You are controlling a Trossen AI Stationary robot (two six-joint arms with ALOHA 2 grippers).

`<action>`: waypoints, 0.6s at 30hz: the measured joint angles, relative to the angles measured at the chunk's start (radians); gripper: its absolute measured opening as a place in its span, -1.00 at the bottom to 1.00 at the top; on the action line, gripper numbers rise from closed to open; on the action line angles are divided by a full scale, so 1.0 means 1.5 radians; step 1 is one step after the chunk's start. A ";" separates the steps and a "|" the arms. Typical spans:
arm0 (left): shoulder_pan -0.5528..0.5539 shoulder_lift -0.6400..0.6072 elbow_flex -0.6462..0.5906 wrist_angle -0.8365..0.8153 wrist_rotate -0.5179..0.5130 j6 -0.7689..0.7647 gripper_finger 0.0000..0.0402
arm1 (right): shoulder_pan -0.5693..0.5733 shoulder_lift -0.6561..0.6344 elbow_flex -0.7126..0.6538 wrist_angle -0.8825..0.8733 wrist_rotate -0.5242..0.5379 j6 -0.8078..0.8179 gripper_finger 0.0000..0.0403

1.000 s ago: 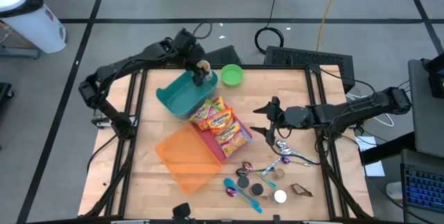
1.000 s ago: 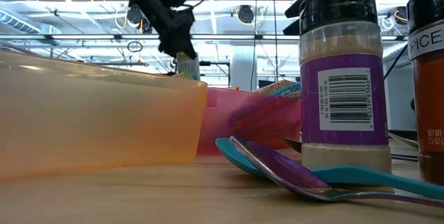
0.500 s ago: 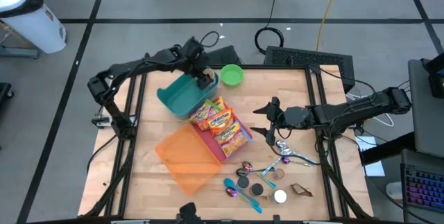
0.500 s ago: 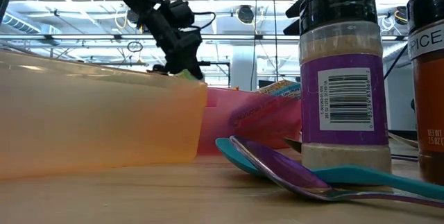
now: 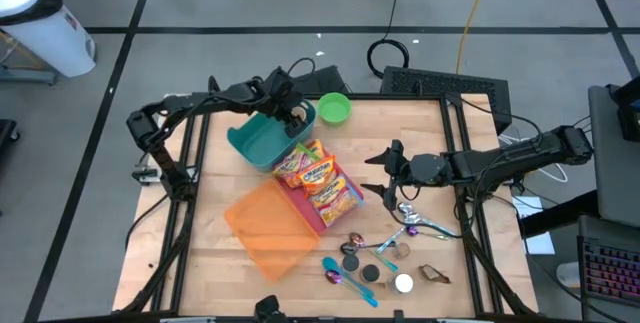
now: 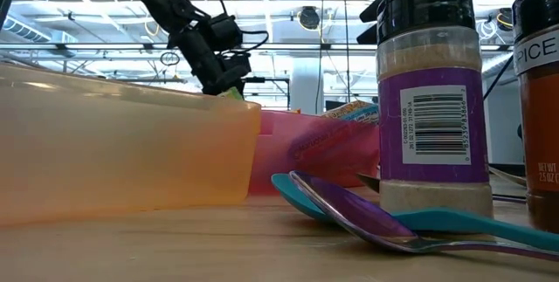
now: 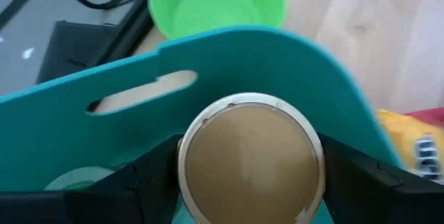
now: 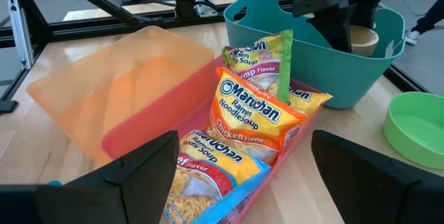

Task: Pick & Place Food Item
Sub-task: Put the gold seasoning bottle into the green bin

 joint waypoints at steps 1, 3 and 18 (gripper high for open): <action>0.000 0.000 -0.001 -0.001 -0.003 0.000 0.39 | 0.000 0.000 0.000 0.000 0.000 0.000 0.60; 0.000 0.000 -0.001 -0.001 -0.003 -0.001 0.39 | 0.000 0.000 0.000 0.000 0.000 0.000 0.60; -0.040 -0.001 -0.001 0.028 -0.061 0.003 0.66 | 0.000 0.000 0.000 0.000 0.000 0.000 0.60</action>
